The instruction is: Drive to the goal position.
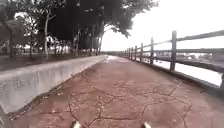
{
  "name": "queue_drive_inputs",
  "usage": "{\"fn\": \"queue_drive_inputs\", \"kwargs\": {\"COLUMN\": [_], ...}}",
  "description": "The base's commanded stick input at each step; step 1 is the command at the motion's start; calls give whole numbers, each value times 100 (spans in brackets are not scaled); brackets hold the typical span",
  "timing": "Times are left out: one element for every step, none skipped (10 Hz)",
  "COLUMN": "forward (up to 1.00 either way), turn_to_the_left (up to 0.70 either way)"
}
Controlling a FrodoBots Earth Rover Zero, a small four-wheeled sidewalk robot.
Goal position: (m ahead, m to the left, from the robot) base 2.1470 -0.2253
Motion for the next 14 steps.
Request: {"fn": "queue_drive_inputs", "kwargs": {"forward": [50,50,50,50,50,50,50,50,50,50,50,50,50,50], "turn_to_the_left": [1,1,1,1,1,1,1,1,1,1,1,1,1,1]}}
